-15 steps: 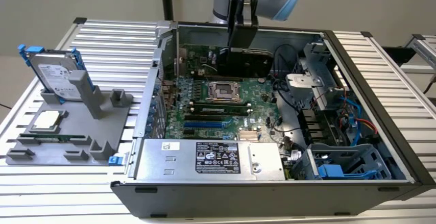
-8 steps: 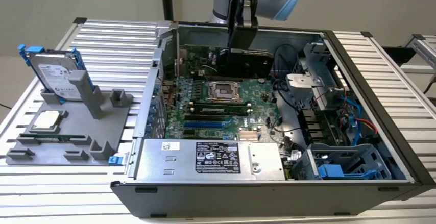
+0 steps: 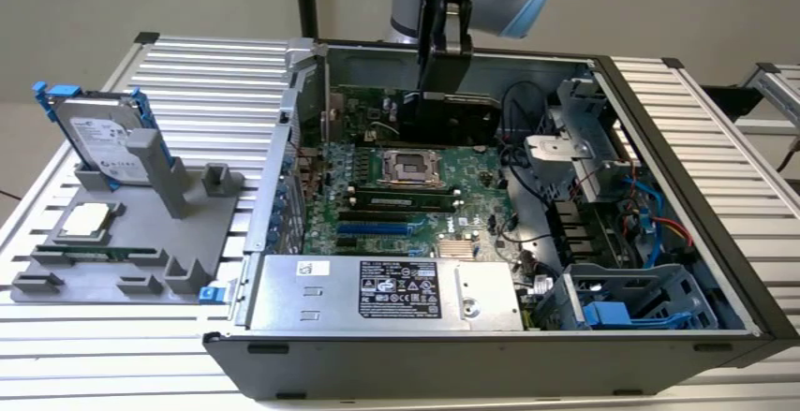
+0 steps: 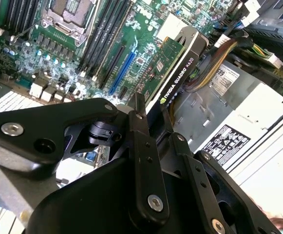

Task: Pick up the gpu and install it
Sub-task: 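Insert the gpu into the slot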

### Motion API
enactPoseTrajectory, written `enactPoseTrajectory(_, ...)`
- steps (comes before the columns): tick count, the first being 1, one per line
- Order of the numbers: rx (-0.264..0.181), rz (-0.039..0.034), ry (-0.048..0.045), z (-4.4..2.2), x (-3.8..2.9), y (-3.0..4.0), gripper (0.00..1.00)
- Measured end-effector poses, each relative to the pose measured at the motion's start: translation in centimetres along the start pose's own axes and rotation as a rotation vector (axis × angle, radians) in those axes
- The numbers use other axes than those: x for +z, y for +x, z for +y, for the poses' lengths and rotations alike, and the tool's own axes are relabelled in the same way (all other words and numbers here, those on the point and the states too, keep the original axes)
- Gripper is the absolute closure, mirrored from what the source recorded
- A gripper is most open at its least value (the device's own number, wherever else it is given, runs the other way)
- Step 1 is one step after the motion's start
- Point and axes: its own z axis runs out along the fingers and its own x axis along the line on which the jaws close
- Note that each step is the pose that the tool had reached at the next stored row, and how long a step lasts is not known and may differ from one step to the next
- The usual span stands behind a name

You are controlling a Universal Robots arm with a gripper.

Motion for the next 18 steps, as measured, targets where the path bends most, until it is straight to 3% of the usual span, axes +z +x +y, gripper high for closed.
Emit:
enactPoseTrajectory(10,0.000,0.0010,0.0006,0.00,0.33,-0.03,1.00)
enactPoseTrajectory(18,0.003,0.0062,0.0017,0.00,0.72,-0.07,1.00)
